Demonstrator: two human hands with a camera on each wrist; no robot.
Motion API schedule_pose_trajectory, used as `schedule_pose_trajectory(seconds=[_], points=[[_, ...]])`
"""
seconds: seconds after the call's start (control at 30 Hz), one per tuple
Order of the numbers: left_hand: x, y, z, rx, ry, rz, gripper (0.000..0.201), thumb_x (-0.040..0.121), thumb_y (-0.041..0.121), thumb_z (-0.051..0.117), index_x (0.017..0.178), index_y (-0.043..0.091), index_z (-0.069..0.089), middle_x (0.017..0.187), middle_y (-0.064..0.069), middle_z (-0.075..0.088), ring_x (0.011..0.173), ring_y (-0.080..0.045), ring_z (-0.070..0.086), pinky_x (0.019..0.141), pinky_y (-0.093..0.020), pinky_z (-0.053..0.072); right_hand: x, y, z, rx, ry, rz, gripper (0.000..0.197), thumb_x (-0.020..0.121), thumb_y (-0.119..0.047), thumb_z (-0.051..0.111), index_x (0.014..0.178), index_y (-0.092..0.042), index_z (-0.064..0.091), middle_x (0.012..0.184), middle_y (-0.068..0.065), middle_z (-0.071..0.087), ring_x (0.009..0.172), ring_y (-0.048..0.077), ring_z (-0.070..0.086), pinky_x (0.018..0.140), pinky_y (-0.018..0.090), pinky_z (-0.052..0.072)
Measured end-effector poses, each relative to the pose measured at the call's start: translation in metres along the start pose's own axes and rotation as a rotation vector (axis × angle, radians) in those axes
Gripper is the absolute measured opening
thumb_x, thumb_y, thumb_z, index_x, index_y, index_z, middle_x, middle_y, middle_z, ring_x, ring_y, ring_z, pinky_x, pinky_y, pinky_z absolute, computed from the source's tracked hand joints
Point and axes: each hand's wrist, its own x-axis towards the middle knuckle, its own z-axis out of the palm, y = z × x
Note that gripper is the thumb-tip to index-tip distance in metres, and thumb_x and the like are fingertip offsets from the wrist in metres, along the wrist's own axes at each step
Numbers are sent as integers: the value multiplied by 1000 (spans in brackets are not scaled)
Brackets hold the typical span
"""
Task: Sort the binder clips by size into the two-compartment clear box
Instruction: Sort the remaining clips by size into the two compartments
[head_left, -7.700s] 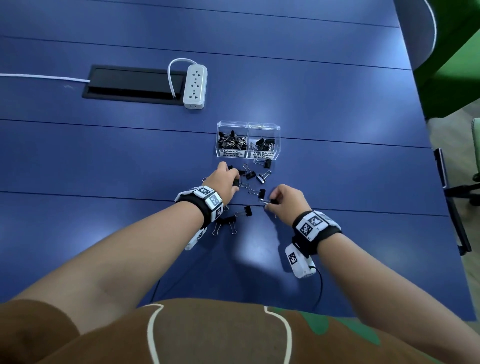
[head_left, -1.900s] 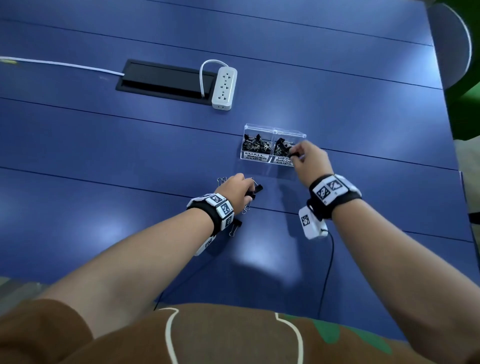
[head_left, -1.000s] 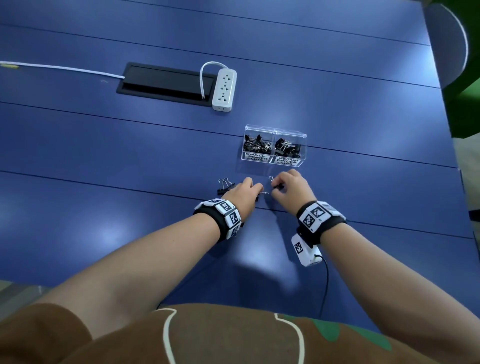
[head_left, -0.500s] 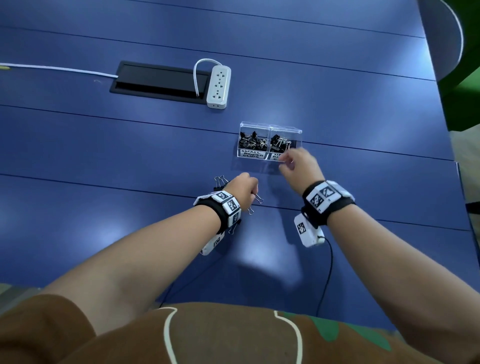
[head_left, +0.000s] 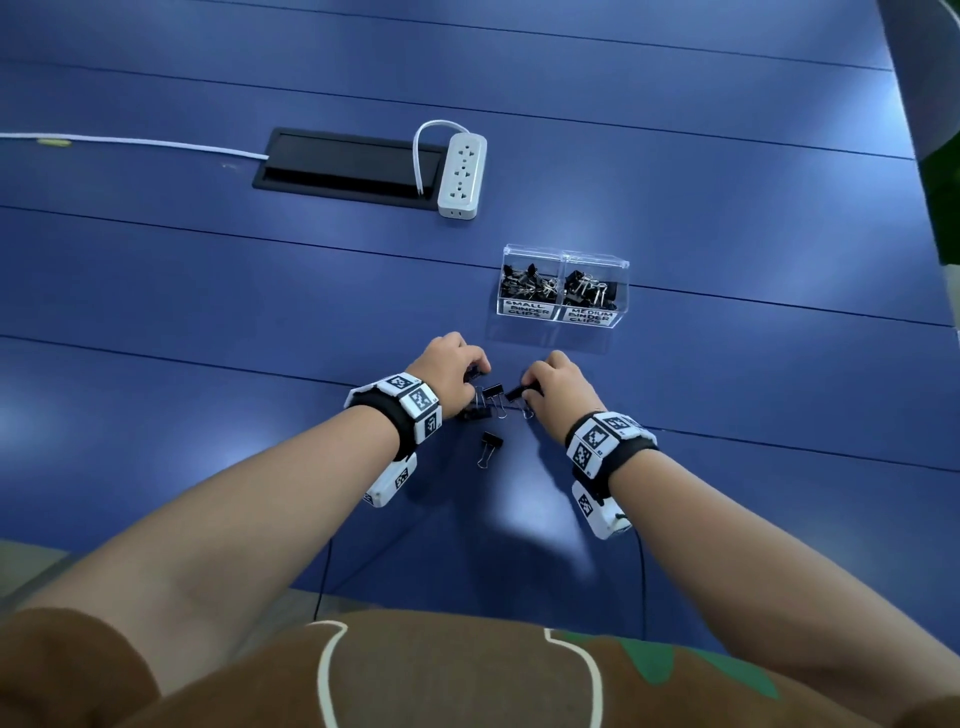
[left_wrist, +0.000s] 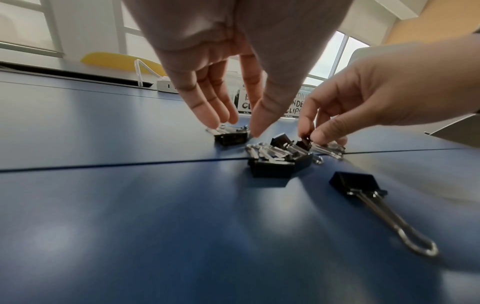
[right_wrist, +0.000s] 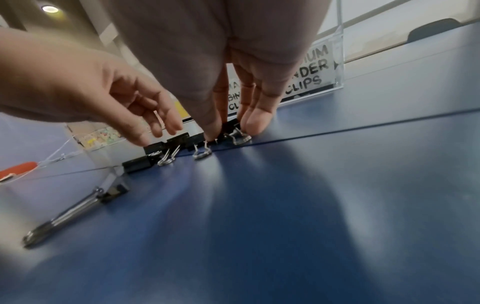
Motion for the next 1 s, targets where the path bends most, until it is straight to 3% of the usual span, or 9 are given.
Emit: schedule_pose_trajectory(seconds=[0.13, 0.23, 0.33, 0.47, 0.63, 0.77, 0.9, 1.0], points=[[-10, -9, 2, 24, 7, -51, 40, 79, 9, 58, 117, 22, 58, 111, -6, 47, 107, -23, 46, 88, -40, 51, -2, 2, -6, 12, 34, 17, 15, 85, -15, 56, 97, -6, 58, 108, 14, 48, 84, 32, 52, 79, 36, 47], [-13, -13, 7, 31, 17, -85, 42, 83, 12, 61, 123, 20, 53, 117, -7, 46, 108, -24, 48, 88, -37, 50, -3, -4, -5, 28, 66, -27, 16, 84, -16, 56, 98, -8, 57, 105, 12, 47, 77, 29, 52, 75, 36, 49], [-12, -14, 11, 17, 49, -87, 34, 85, 16, 64, 117, 16, 55, 117, -7, 48, 108, -24, 51, 89, -35, 49, -3, -10, 3, -25, 23, -67, 28, 85, -14, 54, 112, -9, 60, 109, 14, 47, 87, 32, 55, 79, 38, 51], [-10, -12, 14, 15, 53, -88, 24, 85, 17, 64, 108, 14, 57, 111, -7, 49, 101, -24, 54, 88, -43, 52, -4, -12, 10, -118, -77, -25, 35, 89, -17, 54, 123, -8, 55, 116, 15, 43, 105, 33, 48, 89, 44, 49], [-10, -14, 16, 14, 46, -88, 18, 86, 18, 64, 103, 13, 57, 107, -8, 47, 90, -26, 55, 84, -43, 53, -3, -15, 1, -115, -72, 6, 27, 88, -14, 52, 112, -4, 60, 116, 17, 47, 102, 36, 53, 89, 42, 49], [-12, -13, 13, -22, 60, -90, 16, 86, 19, 62, 101, 15, 57, 106, -7, 47, 89, -23, 55, 81, -39, 53, 8, -11, -38, -5, 104, 82, 25, 86, -15, 56, 108, -8, 64, 116, 14, 51, 102, 31, 55, 94, 37, 46], [-18, -10, 10, -91, 107, -114, 12, 85, 18, 59, 95, 15, 54, 103, -3, 41, 69, -21, 48, 71, -37, 54, 36, 2, -87, 2, 273, 122, 24, 87, -16, 57, 108, -5, 63, 118, 14, 51, 102, 27, 55, 89, 27, 41], [-24, -6, 9, -115, 115, -87, 11, 83, 16, 57, 92, 11, 53, 106, -3, 43, 69, -27, 51, 69, -39, 52, 51, 7, -105, -13, 270, 121, 26, 87, -17, 58, 109, -5, 63, 118, 15, 52, 106, 31, 54, 91, 32, 43]])
